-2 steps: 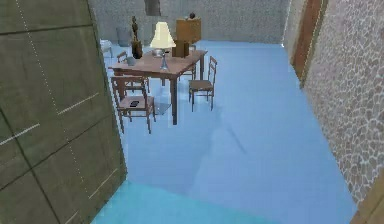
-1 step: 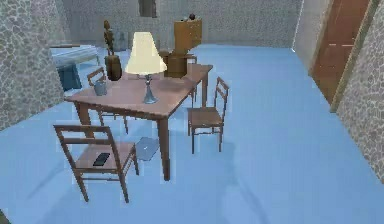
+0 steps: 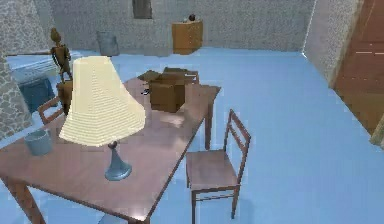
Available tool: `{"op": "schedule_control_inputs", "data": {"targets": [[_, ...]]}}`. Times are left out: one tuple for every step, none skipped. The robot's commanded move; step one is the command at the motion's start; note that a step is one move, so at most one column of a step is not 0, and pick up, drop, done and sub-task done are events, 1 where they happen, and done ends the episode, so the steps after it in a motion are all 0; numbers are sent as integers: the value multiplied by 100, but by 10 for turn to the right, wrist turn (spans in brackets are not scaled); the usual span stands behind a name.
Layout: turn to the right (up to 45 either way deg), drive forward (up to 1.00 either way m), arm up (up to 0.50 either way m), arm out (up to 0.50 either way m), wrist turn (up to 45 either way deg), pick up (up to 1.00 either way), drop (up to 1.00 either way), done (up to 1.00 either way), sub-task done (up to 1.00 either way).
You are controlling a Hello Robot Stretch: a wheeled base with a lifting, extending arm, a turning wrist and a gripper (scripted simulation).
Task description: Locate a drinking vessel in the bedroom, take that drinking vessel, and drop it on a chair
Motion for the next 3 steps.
{"op": "schedule_control_inputs", "data": {"targets": [[-450, 0, 0, 0, 0, 0, 0, 0, 0], [-450, 0, 0, 0, 0, 0, 0, 0, 0], [-360, 0, 0, 0, 0, 0, 0, 0, 0]]}}
